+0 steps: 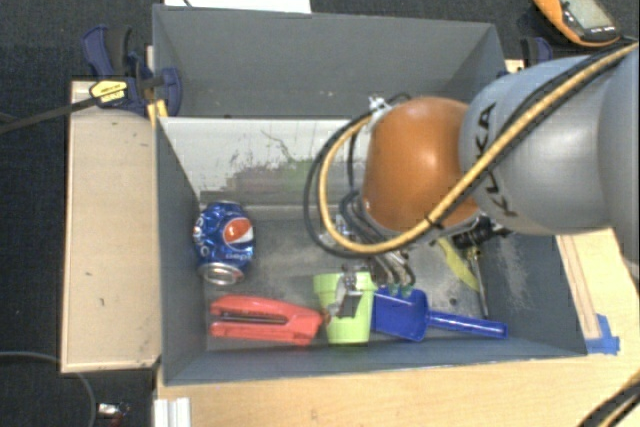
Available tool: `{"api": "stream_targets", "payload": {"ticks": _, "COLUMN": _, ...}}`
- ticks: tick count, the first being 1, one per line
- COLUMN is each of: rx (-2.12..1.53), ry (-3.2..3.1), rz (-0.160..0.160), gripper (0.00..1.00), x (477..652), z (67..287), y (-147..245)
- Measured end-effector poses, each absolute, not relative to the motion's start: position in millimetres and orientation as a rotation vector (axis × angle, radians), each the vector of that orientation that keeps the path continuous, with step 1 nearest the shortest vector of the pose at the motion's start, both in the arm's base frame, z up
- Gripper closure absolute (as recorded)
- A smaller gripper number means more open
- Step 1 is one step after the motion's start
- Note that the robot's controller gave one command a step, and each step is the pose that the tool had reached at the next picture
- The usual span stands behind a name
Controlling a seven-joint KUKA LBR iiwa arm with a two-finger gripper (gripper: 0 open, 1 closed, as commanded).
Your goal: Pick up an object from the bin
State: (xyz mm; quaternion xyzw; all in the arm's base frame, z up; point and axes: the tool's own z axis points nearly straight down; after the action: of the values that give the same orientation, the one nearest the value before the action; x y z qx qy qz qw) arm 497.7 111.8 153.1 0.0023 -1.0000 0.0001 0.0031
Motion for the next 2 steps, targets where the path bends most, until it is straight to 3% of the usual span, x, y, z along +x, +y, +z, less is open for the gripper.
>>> {"api": "stream_targets", "payload": {"ticks": 1, "rx": -0.002, "ry": -3.143, "rz": -0.002, "gripper": 0.0, "x": 499.5, "z": 157, "y": 111}}
{"api": "stream_targets", "payload": {"ticks": 2, "rx": -0.022, "ry": -3.143, "rz": -0.002, "gripper": 0.0, "x": 516.2, "z": 71, "y": 57}}
